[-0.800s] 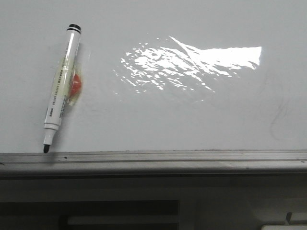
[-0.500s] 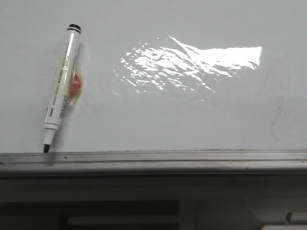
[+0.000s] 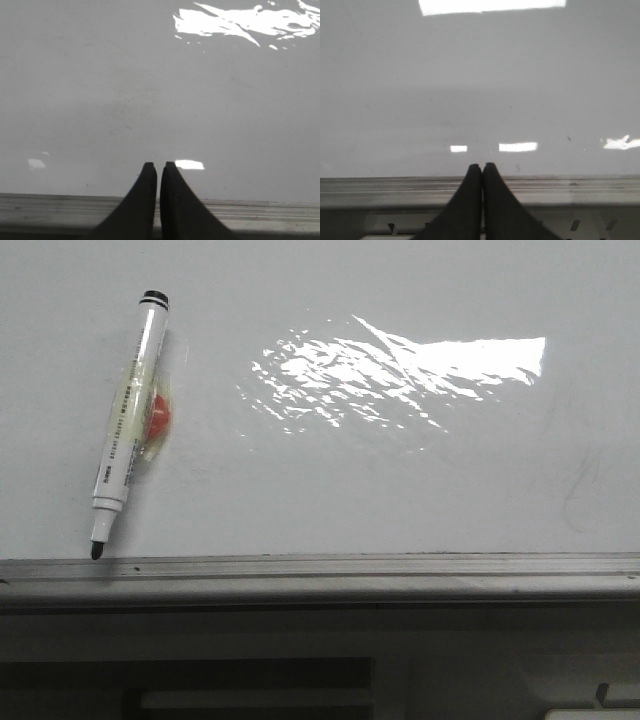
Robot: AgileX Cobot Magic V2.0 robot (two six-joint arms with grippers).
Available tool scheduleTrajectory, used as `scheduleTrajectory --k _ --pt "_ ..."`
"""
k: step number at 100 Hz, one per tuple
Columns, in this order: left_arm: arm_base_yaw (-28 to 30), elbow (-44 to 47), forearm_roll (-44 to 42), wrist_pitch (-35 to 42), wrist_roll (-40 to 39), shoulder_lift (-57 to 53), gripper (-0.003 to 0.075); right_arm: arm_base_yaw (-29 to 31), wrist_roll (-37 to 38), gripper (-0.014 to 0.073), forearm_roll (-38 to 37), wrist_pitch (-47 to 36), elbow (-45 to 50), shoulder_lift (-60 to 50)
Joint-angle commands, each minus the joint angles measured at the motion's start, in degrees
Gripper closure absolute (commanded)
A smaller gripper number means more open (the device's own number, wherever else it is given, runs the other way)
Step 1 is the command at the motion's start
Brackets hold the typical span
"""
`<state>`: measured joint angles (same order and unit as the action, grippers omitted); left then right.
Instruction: Write number 9 on whiteboard
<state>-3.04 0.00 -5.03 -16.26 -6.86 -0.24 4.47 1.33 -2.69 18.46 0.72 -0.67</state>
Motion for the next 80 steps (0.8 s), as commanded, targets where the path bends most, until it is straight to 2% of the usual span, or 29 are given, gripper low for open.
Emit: scheduleTrajectory --k 1,44,72,80 --pt "-0.31 1.14 -0.31 5.31 0.16 -1.62 0.0741 0.44 -0.29 0.0661 -0.33 -1.05 1.59 -0.82" --pt "-0.31 1.14 -0.31 7.38 0.16 -1.62 0.0741 0.44 -0.29 0.0661 -0.33 -2.24 1.59 -0.82" --pt "-0.31 1.14 -0.31 13.27 0.16 -1.62 0.0741 0.44 -0.29 0.0661 -0.18 -10.48 1.59 -0.82" --pt "-0.31 1.14 -0.31 14.68 0.16 -1.62 0.0741 0.44 -0.29 0.0661 0.11 -16.50 1.59 -0.82"
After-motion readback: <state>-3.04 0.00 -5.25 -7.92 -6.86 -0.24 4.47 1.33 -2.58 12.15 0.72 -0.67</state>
